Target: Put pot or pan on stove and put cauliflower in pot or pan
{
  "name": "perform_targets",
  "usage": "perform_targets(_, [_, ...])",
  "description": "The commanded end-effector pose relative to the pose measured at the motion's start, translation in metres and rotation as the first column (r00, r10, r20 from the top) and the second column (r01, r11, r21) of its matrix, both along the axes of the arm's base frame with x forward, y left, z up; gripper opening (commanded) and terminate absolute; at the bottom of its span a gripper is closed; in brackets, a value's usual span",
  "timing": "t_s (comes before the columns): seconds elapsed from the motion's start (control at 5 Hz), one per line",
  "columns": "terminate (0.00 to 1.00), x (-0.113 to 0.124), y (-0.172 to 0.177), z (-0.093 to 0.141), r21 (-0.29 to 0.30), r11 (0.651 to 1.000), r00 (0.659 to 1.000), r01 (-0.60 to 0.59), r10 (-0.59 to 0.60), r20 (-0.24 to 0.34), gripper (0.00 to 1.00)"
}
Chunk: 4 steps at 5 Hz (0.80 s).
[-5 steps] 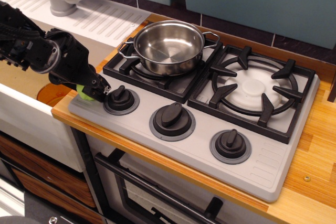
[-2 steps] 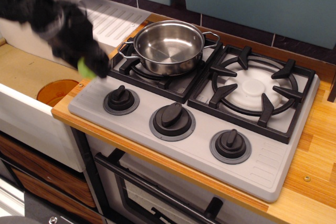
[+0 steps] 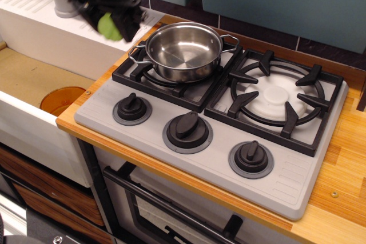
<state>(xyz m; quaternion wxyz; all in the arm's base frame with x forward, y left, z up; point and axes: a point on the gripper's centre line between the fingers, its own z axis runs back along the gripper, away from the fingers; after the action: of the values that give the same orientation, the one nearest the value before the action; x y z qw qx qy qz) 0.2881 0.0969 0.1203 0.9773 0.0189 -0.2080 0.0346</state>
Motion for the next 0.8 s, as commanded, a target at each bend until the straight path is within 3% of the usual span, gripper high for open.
perform_targets(0.0, [0.0, 0.029, -0.029, 0.001, -0.04, 0.999, 0.996, -0.02, 0.023, 0.086, 0.0])
perform_targets(0.2, [0.0, 0.04, -0.045, -0.012, -0.09, 0.996, 0.994, -0.019, 0.028, 0.108, 0.0])
perform_targets(0.6, [0.0, 0.048, -0.059, -0.021, -0.116, 0.993, 0.991, 0.008, 0.007, 0.133, 0.0])
